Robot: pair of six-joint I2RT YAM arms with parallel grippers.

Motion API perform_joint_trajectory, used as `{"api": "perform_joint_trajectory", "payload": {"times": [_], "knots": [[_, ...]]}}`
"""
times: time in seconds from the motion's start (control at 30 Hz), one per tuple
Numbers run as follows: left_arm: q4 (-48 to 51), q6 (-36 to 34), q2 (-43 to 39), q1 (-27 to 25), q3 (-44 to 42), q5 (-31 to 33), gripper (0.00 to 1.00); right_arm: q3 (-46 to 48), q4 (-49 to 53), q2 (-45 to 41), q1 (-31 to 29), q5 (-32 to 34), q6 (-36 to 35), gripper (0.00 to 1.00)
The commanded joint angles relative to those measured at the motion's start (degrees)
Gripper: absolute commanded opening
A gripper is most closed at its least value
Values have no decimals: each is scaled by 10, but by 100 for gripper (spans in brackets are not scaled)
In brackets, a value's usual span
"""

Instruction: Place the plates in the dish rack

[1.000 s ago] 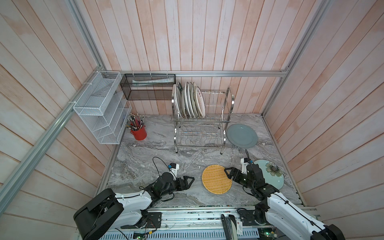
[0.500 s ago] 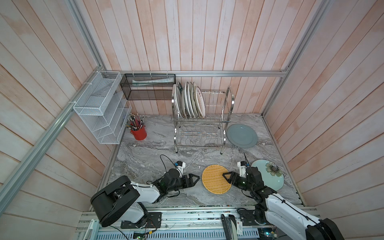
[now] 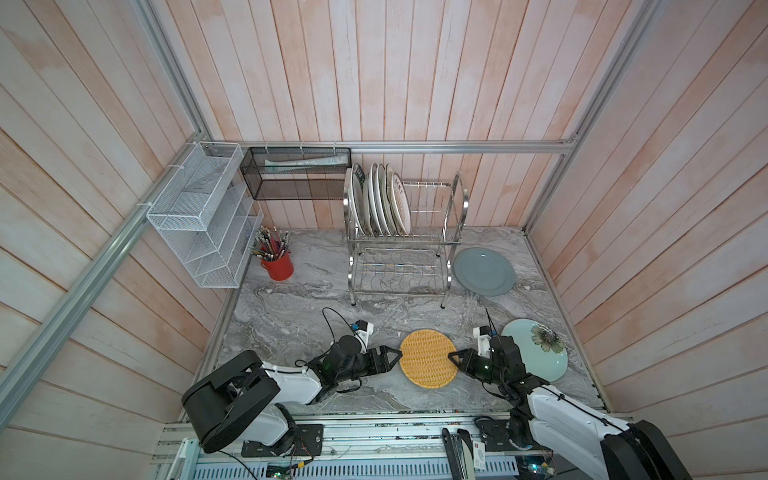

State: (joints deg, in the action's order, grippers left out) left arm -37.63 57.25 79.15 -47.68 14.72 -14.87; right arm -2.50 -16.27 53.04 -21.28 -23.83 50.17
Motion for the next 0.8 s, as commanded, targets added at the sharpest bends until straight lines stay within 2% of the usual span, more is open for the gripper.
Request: {"api": "perform_joint_trajectory", "payload": {"times": [0.0, 0.03, 0.27, 0.5, 0.63, 0.77], "knots": [[27, -3, -49, 3, -11, 20, 91, 4, 0, 5, 0, 7, 4, 3], [35, -5, -67, 4, -15, 25, 91, 2, 0, 4, 1, 7, 6, 0], [134, -9, -245, 7, -51, 93, 100, -7, 3, -32, -2, 1, 32, 0], [176, 26, -436, 7, -120, 149, 100, -18, 27, -106, -7, -8, 68, 0], [191, 44, -499, 8, -141, 166, 100, -33, 42, -149, -10, -3, 87, 0], [169, 59, -504, 7, -149, 173, 100, -57, 39, -158, -13, -7, 101, 0]]}}
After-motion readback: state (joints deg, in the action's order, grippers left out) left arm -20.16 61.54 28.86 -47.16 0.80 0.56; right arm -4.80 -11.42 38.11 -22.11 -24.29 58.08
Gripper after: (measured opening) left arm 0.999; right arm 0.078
